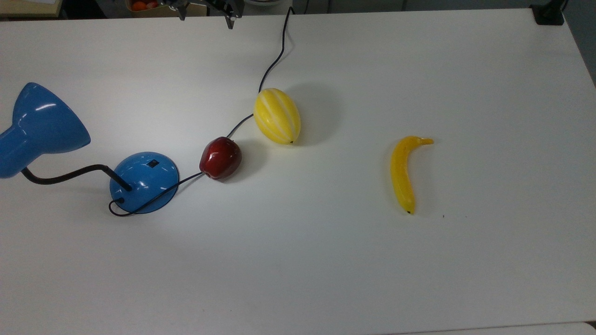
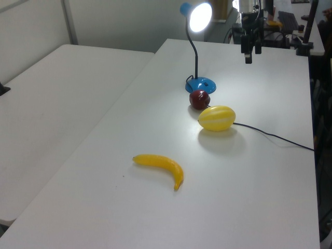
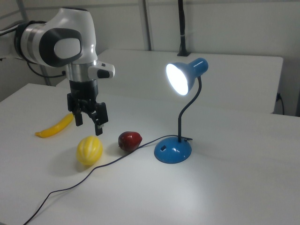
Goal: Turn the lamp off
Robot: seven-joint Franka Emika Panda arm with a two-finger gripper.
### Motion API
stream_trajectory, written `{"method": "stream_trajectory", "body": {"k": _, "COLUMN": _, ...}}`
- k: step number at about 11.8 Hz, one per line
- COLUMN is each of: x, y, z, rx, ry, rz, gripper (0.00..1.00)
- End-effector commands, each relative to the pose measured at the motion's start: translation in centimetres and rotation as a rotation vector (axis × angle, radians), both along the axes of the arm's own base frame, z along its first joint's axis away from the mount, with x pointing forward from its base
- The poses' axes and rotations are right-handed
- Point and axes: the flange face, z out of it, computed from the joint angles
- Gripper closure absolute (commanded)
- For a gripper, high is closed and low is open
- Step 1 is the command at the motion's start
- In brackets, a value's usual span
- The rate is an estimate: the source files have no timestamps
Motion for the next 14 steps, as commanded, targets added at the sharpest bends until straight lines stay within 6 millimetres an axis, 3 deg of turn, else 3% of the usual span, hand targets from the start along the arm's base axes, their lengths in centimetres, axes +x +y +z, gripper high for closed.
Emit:
{"method": "stream_trajectory", "body": {"k": 1, "x": -0.5, "y": -0.4, "z": 0.4, "rx": -0.001, "ry": -0.008, "rz": 0.002, "gripper": 0.0}}
{"method": "stream_trajectory", "body": {"k": 7, "x": -0.5, "y": -0.5, "z": 0.3, "rx": 0.001, "ry": -0.003, "rz": 0.01, "gripper": 0.0}}
{"method": "stream_trajectory", "body": {"k": 8, "x": -0.5, "y": -0.9, "z": 0.3, "rx": 0.001, "ry": -0.005, "rz": 0.004, "gripper": 0.07}}
{"method": "stream_trajectory", "body": {"k": 9, "x": -0.5, "y": -1.2, "z": 0.4, "rx": 0.0, "ry": -0.009, "rz": -0.003, "gripper": 0.23}}
{"method": "stream_trajectory", "body": {"k": 11, "x": -0.2, "y": -1.1, "z": 0.2, "rx": 0.011, "ry": -0.018, "rz": -0.007, "gripper": 0.78}}
{"method": "stream_trajectory", "body": {"k": 12, "x": 0.3, "y": -1.3, "z": 0.5, "rx": 0.011, "ry": -0.048, "rz": -0.011, "gripper": 0.99}}
{"method": "stream_trajectory", "body": {"k": 14, "x": 1.3, "y": -2.6, "z": 0.0, "rx": 0.003, "ry": -0.093, "rz": -0.04, "gripper": 1.0}}
